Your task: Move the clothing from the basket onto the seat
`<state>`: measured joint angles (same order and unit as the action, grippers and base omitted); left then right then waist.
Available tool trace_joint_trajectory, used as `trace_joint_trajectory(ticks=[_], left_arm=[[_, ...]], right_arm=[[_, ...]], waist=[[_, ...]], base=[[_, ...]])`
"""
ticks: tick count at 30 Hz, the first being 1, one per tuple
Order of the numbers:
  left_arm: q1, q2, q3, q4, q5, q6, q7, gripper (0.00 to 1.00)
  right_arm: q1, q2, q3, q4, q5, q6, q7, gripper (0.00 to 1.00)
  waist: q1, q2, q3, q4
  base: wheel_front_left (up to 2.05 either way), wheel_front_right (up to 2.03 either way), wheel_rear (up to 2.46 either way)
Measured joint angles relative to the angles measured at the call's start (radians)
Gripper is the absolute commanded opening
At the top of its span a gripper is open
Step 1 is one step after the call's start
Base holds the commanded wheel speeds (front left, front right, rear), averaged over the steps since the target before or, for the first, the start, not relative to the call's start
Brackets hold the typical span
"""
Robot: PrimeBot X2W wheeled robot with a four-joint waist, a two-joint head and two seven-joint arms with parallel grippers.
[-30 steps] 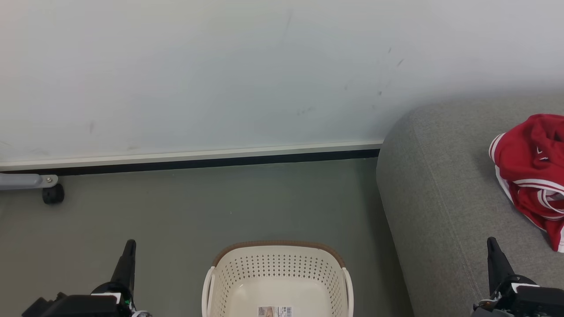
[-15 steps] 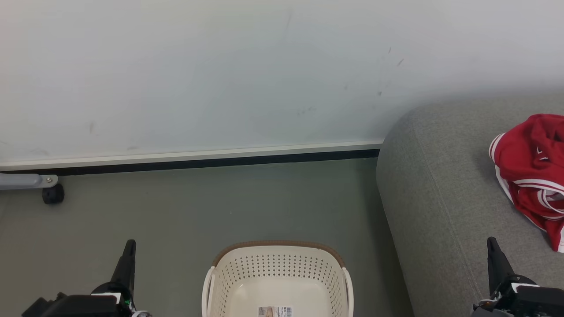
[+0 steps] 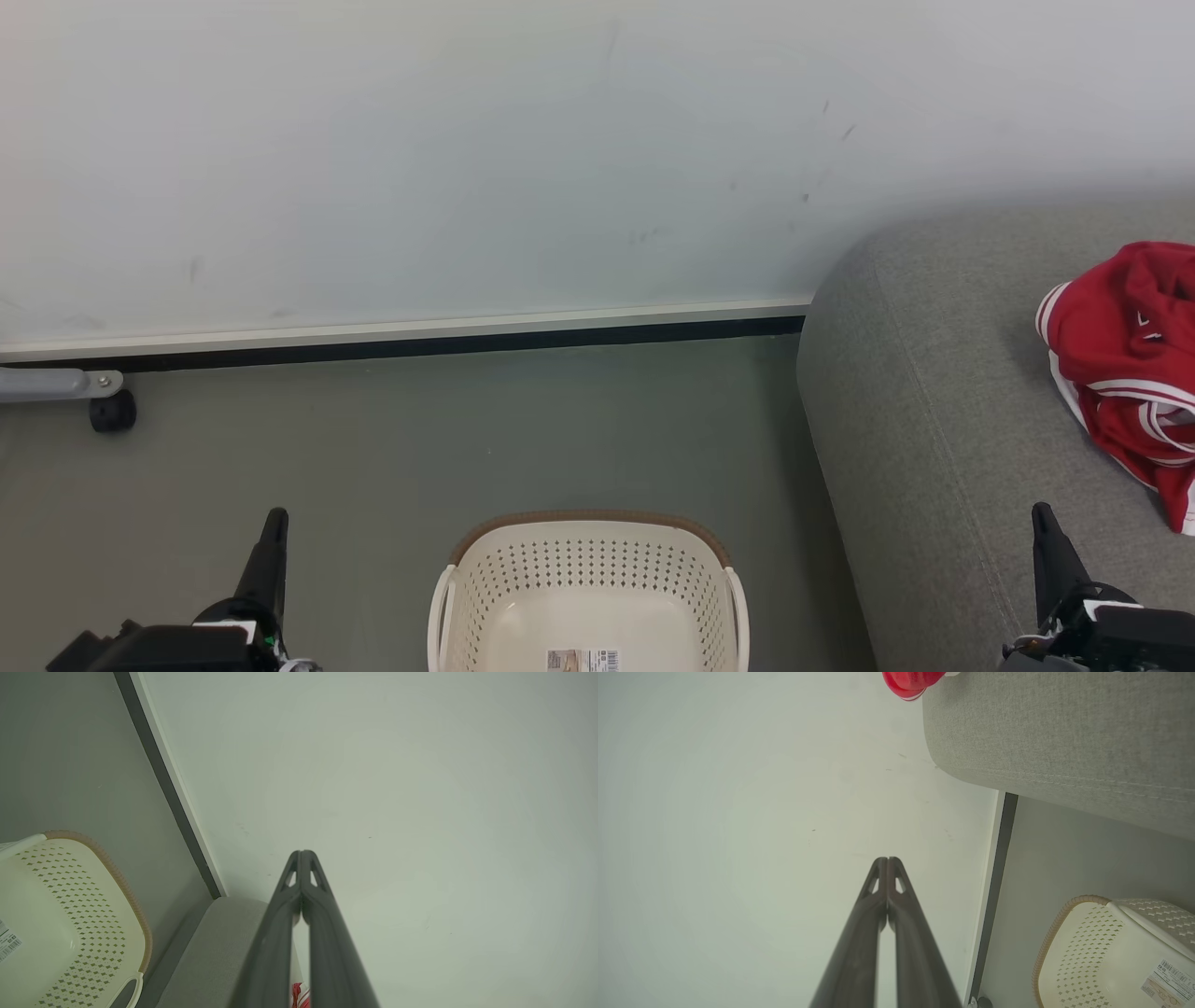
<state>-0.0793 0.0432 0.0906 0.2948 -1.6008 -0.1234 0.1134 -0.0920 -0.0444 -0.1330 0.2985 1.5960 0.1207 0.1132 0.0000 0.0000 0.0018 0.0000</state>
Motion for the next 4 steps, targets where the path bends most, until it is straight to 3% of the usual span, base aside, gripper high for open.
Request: trace_joint_trajectory(ticks=[4], left_arm=[[0.0,0.0,0.0,0.0,0.0,0.0,0.0,0.0]], right_arm=[[0.0,0.0,0.0,0.0,0.0,0.0,0.0,0.0]], waist=[[0.0,0.0,0.0,0.0]], base=[[0.0,0.0,0.0]])
